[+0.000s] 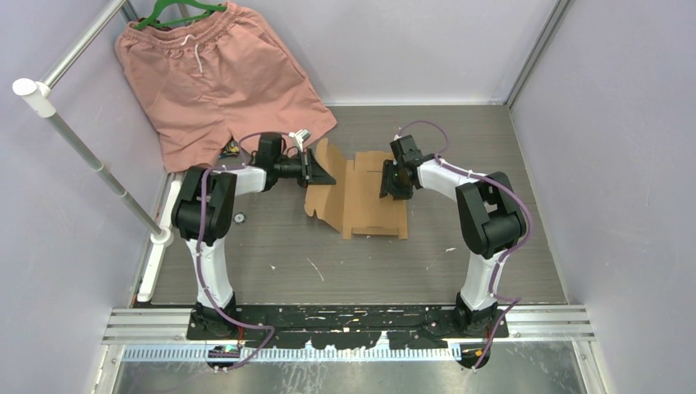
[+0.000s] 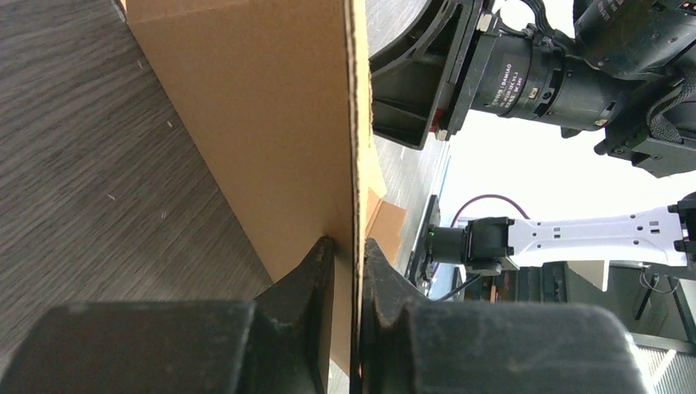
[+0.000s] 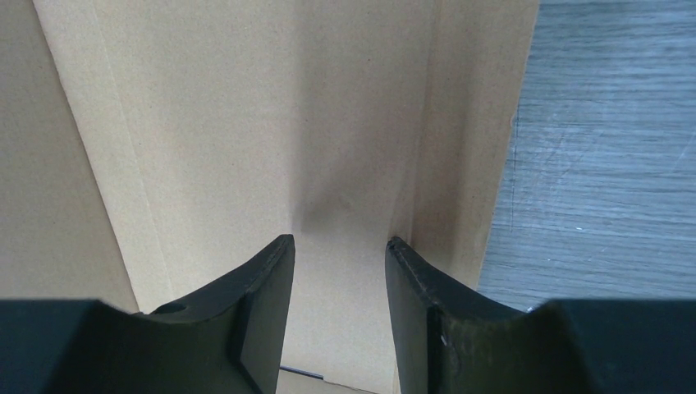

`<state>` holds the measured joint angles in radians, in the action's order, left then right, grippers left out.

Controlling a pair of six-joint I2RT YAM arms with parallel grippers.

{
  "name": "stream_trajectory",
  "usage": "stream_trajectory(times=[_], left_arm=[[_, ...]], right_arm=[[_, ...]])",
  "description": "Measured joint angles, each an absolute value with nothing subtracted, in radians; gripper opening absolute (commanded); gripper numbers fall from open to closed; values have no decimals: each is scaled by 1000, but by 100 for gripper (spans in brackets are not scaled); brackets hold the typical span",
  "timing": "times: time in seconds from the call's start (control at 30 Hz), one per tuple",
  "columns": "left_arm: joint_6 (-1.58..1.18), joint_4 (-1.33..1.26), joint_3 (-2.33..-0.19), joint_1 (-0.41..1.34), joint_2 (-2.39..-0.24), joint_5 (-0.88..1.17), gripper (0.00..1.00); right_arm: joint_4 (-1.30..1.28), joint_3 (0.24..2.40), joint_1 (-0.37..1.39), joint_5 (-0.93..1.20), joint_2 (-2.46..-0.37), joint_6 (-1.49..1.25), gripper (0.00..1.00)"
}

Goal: Fold the paper box
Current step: Fold the paper box at the center of the board.

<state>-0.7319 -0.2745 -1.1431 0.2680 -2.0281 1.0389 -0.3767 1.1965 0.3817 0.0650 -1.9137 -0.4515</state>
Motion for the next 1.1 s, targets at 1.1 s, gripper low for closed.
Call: stream_trajectory(times=[1.1], left_arm=[[-352, 744, -1476, 336, -1969, 522, 14]], right_arm=[[-358, 1201, 452, 20, -1886, -419, 52]])
